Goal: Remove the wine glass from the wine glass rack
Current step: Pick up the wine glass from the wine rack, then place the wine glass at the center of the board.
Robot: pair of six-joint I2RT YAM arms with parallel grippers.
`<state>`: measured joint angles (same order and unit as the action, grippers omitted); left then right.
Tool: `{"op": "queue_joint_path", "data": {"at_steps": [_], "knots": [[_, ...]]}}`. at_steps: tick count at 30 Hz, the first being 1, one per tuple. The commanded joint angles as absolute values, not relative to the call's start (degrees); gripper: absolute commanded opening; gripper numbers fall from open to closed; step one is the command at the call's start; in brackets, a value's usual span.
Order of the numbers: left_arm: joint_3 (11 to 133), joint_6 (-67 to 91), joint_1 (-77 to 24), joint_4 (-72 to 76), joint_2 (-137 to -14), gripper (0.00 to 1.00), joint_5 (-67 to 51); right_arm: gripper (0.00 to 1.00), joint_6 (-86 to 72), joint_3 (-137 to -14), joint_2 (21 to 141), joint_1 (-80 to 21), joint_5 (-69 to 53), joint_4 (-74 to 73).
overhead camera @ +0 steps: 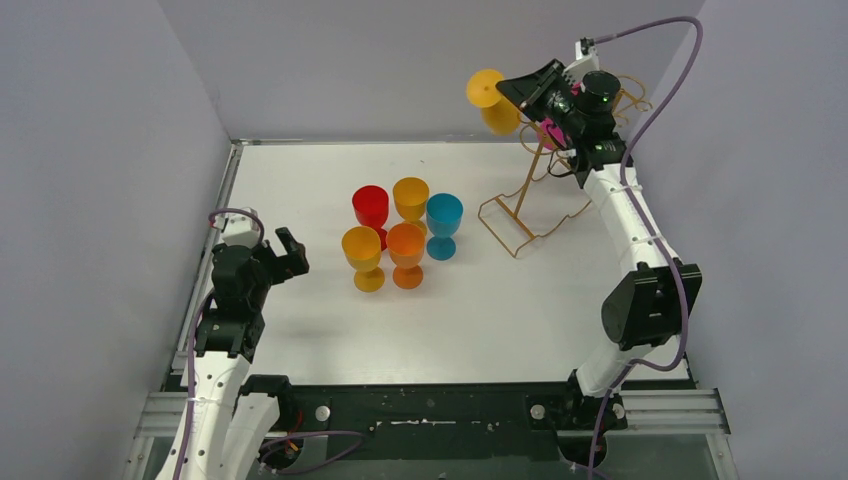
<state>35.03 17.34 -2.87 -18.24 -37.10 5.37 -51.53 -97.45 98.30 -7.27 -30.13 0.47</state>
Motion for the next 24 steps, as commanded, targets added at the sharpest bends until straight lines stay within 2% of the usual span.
{"op": "queue_joint_path", "data": {"at_steps": [1, 7, 10, 14, 19, 24], "knots": [[35.5, 16.17, -2.55, -16.11, -37.0, 0.97, 4.09, 0.0, -47.85, -102.75, 98.45, -9.19, -36.62, 5.56], [35.56, 16.01, -2.55, -16.27, -36.92, 0.97, 4.51, 0.0, -42.31, -102.06, 95.26, -12.78, -40.89, 4.58], [35.57, 15.97, -2.55, -16.48, -36.83, 0.97, 4.56, 0.0, -40.46, -93.92, 89.63, -15.37, -42.19, 8.98], [35.55, 15.86, -2.55, -16.19, -37.04, 0.97, 4.26, 0.0, -36.73, -84.29, 81.72, -18.22, -38.16, 18.04], [35.78, 15.63, -2.55, -16.06, -36.99, 0.97, 2.88, 0.0, -36.21, -82.51, 77.96, -20.04, -41.91, 16.45], [36.93, 13.97, -2.59, -16.28, -36.41, 0.97, -1.23, 0.0, -32.54, -72.99, 70.06, -25.96, -41.49, 16.4]]}}
